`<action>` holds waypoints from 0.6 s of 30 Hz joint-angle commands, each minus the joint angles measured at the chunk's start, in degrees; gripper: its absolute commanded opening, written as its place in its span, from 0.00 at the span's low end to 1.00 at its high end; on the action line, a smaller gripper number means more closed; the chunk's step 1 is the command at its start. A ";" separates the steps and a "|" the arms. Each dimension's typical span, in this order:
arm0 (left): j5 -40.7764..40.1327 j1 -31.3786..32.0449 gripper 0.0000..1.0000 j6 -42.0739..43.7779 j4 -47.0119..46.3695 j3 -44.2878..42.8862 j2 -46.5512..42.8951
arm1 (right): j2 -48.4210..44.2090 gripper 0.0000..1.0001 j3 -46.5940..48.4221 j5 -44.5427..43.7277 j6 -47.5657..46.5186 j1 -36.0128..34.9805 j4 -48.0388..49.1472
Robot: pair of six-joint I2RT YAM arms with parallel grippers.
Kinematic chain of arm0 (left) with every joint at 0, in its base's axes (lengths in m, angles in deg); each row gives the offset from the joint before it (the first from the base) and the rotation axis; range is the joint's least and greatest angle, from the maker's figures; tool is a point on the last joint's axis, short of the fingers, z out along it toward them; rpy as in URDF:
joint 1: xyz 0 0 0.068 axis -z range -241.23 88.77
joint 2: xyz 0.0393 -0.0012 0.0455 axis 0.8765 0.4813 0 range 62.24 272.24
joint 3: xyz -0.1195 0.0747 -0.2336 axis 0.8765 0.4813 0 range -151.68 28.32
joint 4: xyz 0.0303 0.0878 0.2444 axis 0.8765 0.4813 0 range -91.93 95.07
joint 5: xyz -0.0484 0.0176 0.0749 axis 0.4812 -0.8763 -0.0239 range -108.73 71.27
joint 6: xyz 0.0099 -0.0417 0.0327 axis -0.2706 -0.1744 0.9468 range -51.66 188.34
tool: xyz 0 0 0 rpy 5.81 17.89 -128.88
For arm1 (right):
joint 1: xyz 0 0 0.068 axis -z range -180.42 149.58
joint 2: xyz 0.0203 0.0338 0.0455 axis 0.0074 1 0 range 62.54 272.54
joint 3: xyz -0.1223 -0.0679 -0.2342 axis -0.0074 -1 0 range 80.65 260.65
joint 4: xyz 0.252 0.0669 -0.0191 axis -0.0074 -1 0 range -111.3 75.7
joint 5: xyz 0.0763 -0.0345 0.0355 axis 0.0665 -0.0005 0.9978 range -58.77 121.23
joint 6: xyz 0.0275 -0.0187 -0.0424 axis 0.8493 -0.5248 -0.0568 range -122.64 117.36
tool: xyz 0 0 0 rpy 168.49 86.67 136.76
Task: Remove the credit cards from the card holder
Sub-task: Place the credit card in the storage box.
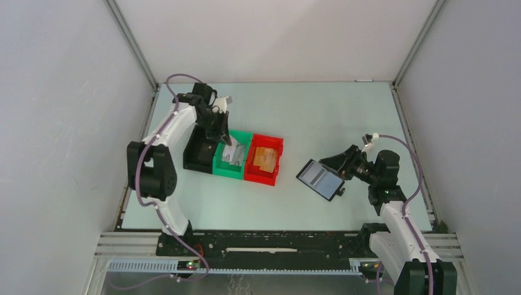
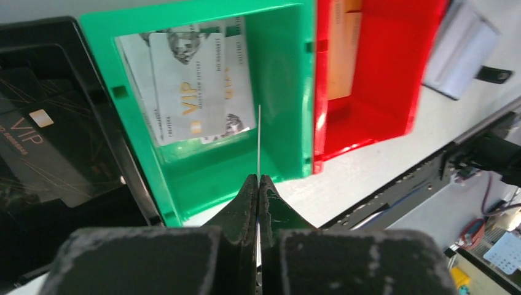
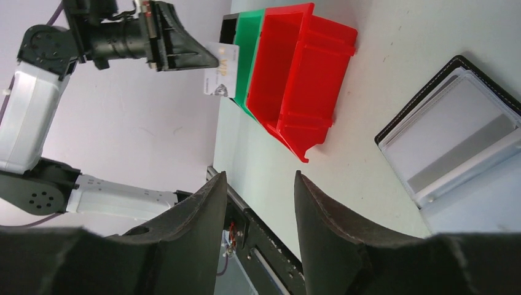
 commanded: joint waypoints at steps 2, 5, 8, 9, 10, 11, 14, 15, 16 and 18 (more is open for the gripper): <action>-3.38 -0.20 0.00 2.70 0.44 -2.95 5.63 | -0.60 0.53 2.51 0.38 -1.58 0.22 -0.30; -1.96 -0.20 0.00 2.57 -1.27 -2.70 8.36 | -0.69 0.53 2.51 0.54 -1.59 0.27 -0.57; -1.52 -0.12 0.01 1.23 -3.10 -2.69 9.94 | -0.86 0.53 2.51 0.47 -1.67 0.22 -0.81; -2.07 0.00 0.04 0.79 -3.19 -2.85 10.14 | -0.89 0.52 2.51 0.35 -1.61 0.23 -0.86; -3.42 0.12 0.09 0.51 -3.20 -2.94 10.23 | -0.87 0.52 2.51 0.29 -1.59 0.23 -0.86; -5.12 0.23 0.13 0.20 -3.16 -2.95 10.14 | -0.96 0.53 2.51 0.03 -1.52 0.22 -1.05; -8.99 0.42 0.23 -0.26 -2.82 -2.95 9.00 | -1.15 0.53 2.51 -1.80 -1.70 0.27 -2.83; -9.79 0.46 0.29 -0.51 -2.70 -3.03 8.24 | -1.02 0.53 2.69 -2.86 -2.11 0.24 -4.22; -10.27 0.61 0.32 -0.73 -2.68 -3.04 7.26 | -0.93 0.53 3.07 -4.21 -2.73 0.22 -6.05; -11.37 1.17 0.35 -0.88 -2.47 -3.54 4.62 | -0.38 0.52 4.08 -7.14 -4.28 0.13 -10.41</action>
